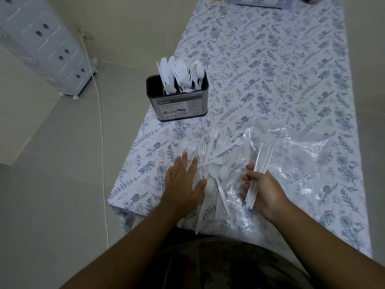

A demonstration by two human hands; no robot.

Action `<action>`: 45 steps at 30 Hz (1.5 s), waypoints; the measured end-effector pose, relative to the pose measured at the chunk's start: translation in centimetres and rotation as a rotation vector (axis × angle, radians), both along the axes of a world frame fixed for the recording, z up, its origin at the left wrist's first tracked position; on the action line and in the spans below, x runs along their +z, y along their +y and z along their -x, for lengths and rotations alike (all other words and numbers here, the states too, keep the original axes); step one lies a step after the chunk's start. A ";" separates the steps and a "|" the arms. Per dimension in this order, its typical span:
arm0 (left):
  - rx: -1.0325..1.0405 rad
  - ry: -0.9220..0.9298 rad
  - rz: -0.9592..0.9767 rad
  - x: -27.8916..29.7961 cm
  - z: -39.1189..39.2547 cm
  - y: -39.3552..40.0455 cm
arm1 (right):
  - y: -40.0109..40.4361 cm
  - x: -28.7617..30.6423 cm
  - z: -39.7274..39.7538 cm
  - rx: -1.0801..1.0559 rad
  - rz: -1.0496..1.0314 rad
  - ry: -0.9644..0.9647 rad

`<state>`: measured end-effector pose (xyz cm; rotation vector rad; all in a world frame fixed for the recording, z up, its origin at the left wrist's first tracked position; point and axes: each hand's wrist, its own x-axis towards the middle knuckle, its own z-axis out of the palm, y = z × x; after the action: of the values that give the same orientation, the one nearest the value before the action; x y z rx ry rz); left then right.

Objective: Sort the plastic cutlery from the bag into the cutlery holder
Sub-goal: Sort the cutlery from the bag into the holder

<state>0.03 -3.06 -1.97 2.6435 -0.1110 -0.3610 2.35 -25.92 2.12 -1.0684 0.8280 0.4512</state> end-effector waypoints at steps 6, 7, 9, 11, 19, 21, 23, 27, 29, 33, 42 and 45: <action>-0.300 0.019 -0.138 -0.5 2.1 -0.2 | 0.0 0.2 0.1 -0.033 -0.008 0.032; -0.307 0.029 -0.189 -1.0 1.9 -0.2 | 0.1 0.3 0.1 -0.022 0.003 0.023; -0.305 0.031 -0.232 -1.4 1.1 -0.3 | 0.2 0.4 0.2 0.010 0.020 0.001; -0.264 0.021 -0.242 -1.2 -0.1 -0.5 | 0.5 0.6 0.3 0.032 0.016 -0.012; -0.222 0.007 -0.138 -0.3 -0.9 -2.5 | 0.5 0.7 0.7 0.010 -0.007 -0.005; -0.261 0.004 -0.109 -0.4 -0.6 -3.4 | 0.4 0.4 0.9 0.016 -0.033 -0.023; -0.279 0.029 -0.101 -0.8 -0.7 -3.9 | 0.2 0.1 1.0 0.041 -0.023 -0.047; -0.235 0.067 -0.120 -0.7 -1.5 -3.1 | 0.2 0.1 0.9 0.050 -0.046 -0.095; -0.150 0.042 -0.048 0.3 -1.8 -3.0 | 0.3 0.6 0.6 0.012 -0.050 -0.113; 0.247 0.072 0.517 4.7 -1.9 -6.3 | 1.2 2.0 -0.9 -0.048 -0.036 -0.206; 1.192 0.640 1.732 10.3 -4.8 -10.6 | 4.9 6.4 -1.4 0.080 0.284 -0.497; 1.072 0.513 1.553 10.3 -4.7 -10.6 | 4.4 6.5 -1.2 0.136 0.363 -0.508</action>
<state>4.68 -13.70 8.35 0.7929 0.8042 -0.3181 3.56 -21.56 8.65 -1.5023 0.3899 0.1265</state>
